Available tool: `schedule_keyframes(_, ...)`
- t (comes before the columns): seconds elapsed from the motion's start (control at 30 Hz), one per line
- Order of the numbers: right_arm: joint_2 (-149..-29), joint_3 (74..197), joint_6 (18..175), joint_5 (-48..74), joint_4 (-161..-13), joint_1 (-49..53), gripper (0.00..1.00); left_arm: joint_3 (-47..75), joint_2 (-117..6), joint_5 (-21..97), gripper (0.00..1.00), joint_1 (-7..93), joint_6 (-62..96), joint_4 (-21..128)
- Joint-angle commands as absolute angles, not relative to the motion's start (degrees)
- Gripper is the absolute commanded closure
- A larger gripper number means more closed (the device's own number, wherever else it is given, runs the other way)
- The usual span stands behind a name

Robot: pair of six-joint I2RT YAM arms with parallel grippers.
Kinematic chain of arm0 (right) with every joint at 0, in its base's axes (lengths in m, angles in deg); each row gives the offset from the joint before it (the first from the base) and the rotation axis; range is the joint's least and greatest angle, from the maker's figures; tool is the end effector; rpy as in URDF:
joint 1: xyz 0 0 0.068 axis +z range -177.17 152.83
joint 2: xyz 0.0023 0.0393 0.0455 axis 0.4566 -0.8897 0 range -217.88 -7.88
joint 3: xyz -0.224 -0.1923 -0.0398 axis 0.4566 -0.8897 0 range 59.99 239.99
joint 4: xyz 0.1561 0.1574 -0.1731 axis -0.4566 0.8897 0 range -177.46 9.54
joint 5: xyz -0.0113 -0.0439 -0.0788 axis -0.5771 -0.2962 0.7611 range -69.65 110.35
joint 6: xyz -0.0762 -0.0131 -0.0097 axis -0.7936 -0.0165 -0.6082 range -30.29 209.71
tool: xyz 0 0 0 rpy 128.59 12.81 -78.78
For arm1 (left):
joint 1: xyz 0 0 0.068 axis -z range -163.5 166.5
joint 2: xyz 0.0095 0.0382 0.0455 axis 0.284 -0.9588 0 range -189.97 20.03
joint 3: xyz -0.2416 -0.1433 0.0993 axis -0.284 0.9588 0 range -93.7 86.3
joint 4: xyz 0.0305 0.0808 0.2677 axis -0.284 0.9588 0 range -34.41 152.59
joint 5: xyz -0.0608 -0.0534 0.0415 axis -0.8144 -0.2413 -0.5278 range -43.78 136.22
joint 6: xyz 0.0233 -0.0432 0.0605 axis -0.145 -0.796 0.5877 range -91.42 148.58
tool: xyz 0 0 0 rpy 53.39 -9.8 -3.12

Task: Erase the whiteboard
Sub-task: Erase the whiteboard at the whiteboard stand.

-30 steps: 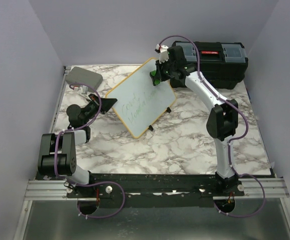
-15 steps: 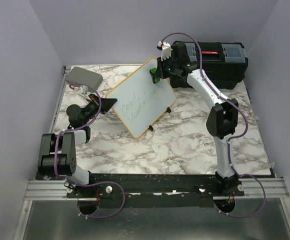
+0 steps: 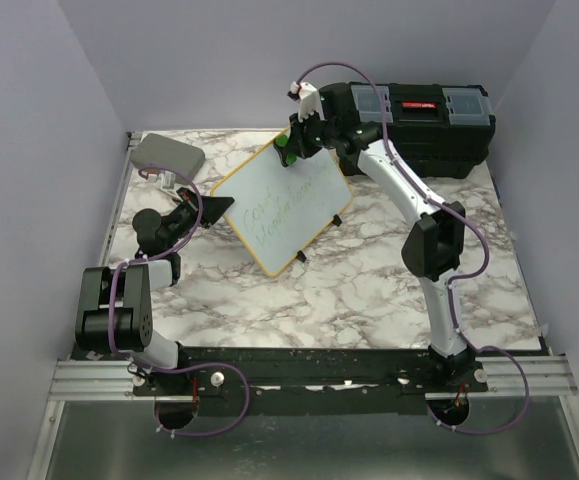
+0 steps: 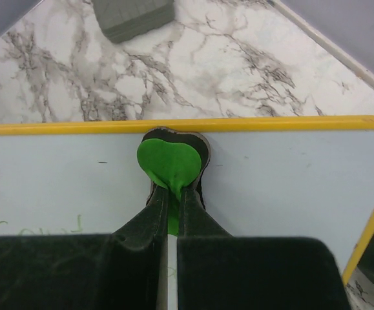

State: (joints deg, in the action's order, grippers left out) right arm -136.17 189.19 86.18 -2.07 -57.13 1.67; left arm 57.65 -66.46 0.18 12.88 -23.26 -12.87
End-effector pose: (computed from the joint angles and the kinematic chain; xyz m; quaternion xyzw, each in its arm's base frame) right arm 0.4982 0.3032 0.3387 -0.3302 0.7861 0.2721 0.4461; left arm 0.3152 -0.0280 0.2317 -0.0071 0.6603 -0.5172 0.5444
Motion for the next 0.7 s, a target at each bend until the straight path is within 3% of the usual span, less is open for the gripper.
schedule_keyframes(0.0, -138.47, 190.78, 83.48, -4.18, -52.89, 3.35, 0.99, 57.25, -66.30, -4.58, 1.00, 14.01, -20.96, -13.32)
schedule_keyframes(0.13, -136.55, 188.05, 81.35, -4.30, -53.17, 3.37, 0.99, 57.13, -66.38, -4.58, 1.00, 13.99, -20.99, -13.30)
schedule_keyframes(0.43, -138.10, 191.35, 87.25, 13.68, -55.70, 1.66, 0.99, 57.23, -66.12, -4.55, 1.00, 14.04, -21.02, -13.27)
schedule_keyframes(0.67, -136.91, 188.73, 83.21, -2.89, -53.95, 2.48, 0.99, 57.21, -66.31, -4.57, 1.00, 14.04, -21.06, -13.49)
